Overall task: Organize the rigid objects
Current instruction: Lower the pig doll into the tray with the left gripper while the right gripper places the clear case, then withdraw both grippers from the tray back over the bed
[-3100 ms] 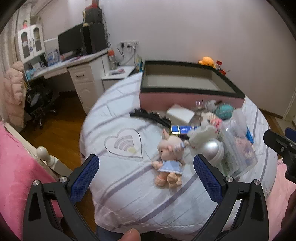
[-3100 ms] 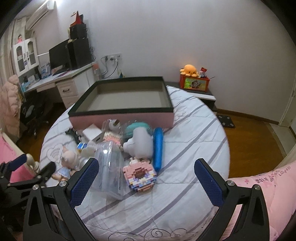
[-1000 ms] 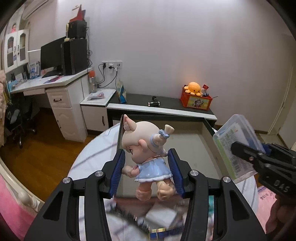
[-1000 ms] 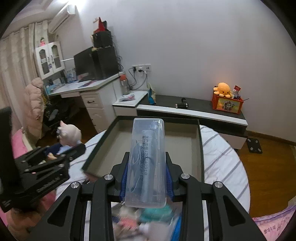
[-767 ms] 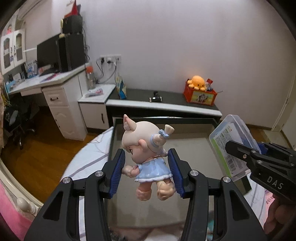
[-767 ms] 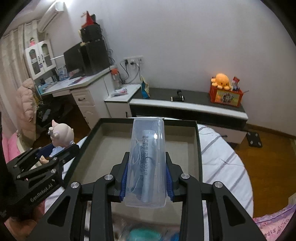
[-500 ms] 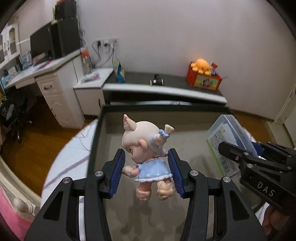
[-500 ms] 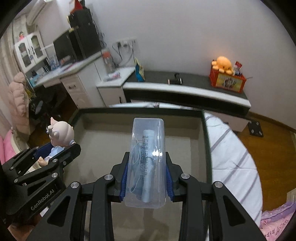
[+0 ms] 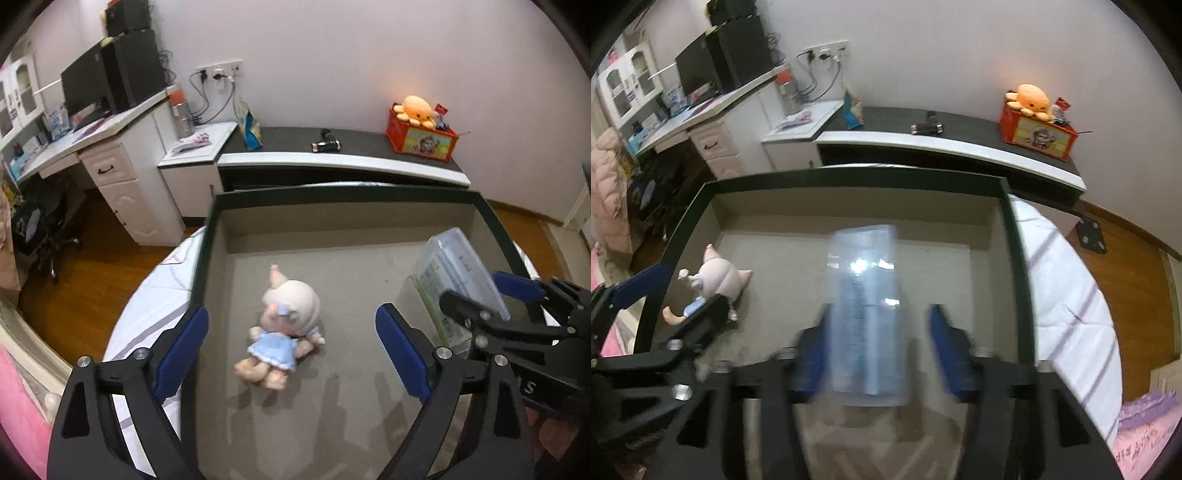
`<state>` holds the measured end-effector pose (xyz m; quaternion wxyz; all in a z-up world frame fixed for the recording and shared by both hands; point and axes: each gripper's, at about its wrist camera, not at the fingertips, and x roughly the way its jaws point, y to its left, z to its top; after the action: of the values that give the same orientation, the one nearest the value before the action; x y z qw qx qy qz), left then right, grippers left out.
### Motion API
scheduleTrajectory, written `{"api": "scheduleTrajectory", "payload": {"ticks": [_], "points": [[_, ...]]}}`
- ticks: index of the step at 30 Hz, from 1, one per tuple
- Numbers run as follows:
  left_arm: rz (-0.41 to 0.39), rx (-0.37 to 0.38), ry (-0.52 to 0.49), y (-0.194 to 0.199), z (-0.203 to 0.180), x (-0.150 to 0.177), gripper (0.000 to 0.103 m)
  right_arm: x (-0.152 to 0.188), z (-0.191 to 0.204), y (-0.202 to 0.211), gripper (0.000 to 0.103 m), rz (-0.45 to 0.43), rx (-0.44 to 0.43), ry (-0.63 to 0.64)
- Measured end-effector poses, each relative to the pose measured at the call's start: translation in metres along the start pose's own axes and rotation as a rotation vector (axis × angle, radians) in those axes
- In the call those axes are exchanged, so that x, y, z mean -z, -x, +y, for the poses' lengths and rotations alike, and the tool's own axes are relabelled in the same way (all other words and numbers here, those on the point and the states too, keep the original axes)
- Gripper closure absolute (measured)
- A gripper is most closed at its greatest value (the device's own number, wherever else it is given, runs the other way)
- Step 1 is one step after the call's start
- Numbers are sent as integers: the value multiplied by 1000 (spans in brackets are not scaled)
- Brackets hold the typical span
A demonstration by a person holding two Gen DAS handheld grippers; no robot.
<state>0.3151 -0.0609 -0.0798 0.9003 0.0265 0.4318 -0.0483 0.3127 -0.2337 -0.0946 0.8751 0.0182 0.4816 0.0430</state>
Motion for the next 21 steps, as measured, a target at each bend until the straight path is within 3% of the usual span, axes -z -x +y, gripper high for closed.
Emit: {"api": "scheduleTrajectory", "payload": {"ticks": [2, 8, 9, 10, 21], "points": [[-19, -6, 14, 11, 6, 1, 0, 1, -4, 6, 18, -15, -3, -17], [-106, -11, 31, 61, 15, 10, 0, 8, -4, 41, 16, -80, -17, -49], [-119, -9, 35, 68, 17, 12, 0, 11, -5, 51, 4, -97, -15, -63], [-137, -7, 41, 80, 19, 15, 0, 12, -4, 57, 0, -110, -10, -71], [-274, 3, 47, 179, 22, 51, 0, 53, 17, 164, 0, -296, -30, -78]]}}
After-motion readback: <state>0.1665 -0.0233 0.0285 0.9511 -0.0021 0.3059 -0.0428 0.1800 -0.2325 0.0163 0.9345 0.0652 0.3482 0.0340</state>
